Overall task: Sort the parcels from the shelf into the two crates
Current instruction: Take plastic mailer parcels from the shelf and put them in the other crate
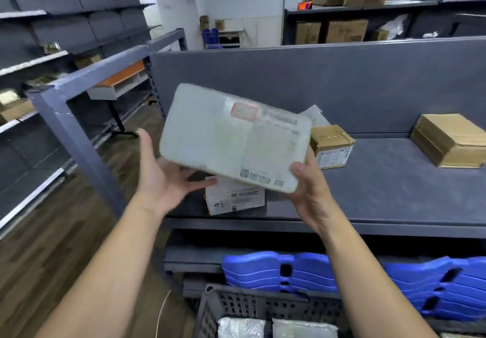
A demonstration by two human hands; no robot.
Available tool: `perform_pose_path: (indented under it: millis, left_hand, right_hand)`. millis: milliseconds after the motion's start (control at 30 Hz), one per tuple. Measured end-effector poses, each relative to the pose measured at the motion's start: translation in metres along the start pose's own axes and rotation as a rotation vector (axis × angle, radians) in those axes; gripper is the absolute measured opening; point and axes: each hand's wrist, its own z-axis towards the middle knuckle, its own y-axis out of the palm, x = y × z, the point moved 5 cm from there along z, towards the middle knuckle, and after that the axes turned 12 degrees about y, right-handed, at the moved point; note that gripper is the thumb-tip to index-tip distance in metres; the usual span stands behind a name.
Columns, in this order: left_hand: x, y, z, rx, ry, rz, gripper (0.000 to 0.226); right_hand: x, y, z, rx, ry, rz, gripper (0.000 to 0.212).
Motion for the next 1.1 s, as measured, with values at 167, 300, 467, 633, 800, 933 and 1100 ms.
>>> perform_pose_path:
  millis: [167,300,467,633,800,933,1100]
  left_hand:
    - [0.007,0.003,-0.017,-0.207,-0.073,0.201,0.09]
    - [0.0,0.005,-0.022,-0.148,-0.009,0.234,0.075]
    - [-0.002,-0.009,-0.022,-0.18,0.067,0.32,0.078]
    - [0.002,-0.014,-0.028,-0.516,0.136,0.596,0.099]
    - [-0.007,-0.004,-0.036,-0.489,0.234,0.784,0.117]
    - [-0.014,-0.006,-0.035,-0.432,0.311,0.815,0.12]
    - [-0.014,-0.009,-0.032,-0.433,0.336,0.807,0.119]
  right_hand:
    - [0.0,-0.005,0.004,-0.06,-0.012,-0.107,0.106]
    - [-0.01,0.002,-0.002,-0.017,-0.031,-0.086,0.093]
    - [-0.014,-0.001,-0.006,0.056,0.056,0.026,0.063]
    - [-0.016,-0.026,-0.001,0.063,0.113,0.093,0.042]
    - [-0.024,-0.035,-0.002,0.04,0.009,0.103,0.057]
    - [-0.024,-0.038,0.0,0.045,-0.014,0.126,0.057]
    - [-0.022,-0.037,-0.002,0.066,0.005,0.125,0.056]
